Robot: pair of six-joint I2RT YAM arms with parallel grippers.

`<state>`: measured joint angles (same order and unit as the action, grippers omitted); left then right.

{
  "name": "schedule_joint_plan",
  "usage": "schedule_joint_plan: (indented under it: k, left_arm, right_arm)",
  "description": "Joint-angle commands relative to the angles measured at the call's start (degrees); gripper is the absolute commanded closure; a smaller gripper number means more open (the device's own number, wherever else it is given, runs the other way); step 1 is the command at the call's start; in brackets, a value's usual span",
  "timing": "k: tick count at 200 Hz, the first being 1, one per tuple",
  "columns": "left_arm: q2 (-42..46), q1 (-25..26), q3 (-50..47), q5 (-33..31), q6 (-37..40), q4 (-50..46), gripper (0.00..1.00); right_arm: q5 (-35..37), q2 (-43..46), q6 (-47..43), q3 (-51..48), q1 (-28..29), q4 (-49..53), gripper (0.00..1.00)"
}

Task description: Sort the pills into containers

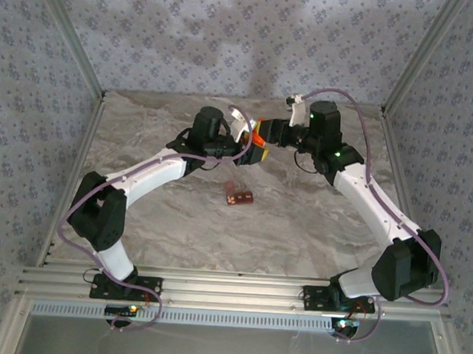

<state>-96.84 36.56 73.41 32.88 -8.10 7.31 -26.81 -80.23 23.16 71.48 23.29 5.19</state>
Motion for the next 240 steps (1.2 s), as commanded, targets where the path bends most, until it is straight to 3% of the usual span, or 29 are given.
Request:
schedule_joint_plan:
  k: [1, 33, 57, 90, 130, 163, 240]
  left_arm:
    - [3.6, 1.1, 1.6, -2.3, 0.2, 8.1, 1.00]
    - [3.7, 1.0, 1.8, -2.5, 0.4, 7.7, 1.00]
    - [4.0, 0.8, 1.9, -1.8, 1.1, 7.0, 1.00]
    - [4.4, 0.3, 2.5, 2.7, 2.2, 5.4, 1.00]
    - [3.7, -0.3, 5.4, 13.8, 4.2, -0.2, 1.00]
    - [3.0, -0.3, 6.8, 17.7, 4.5, -2.9, 1.00]
    - [1.9, -0.3, 8.5, 19.6, 4.7, -4.8, 1.00]
  right_arm:
    - [-1.6, 0.8, 1.2, -0.5, 1.5, 2.0, 0.51]
    - [-8.6, 3.6, -2.2, -0.1, -2.1, 2.9, 0.23]
    - [-16.9, 7.0, -7.1, 1.6, -5.5, 6.0, 0.16]
    - [-30.0, 6.4, -10.1, 5.3, -12.0, 10.4, 0.16]
    - [-37.1, -0.1, -13.1, 11.7, -15.1, 14.4, 0.19]
    - [-39.0, -3.5, -15.3, 15.2, -13.9, 17.3, 0.20]
    - [-38.5, -6.8, -18.3, 18.2, -10.5, 21.9, 0.22]
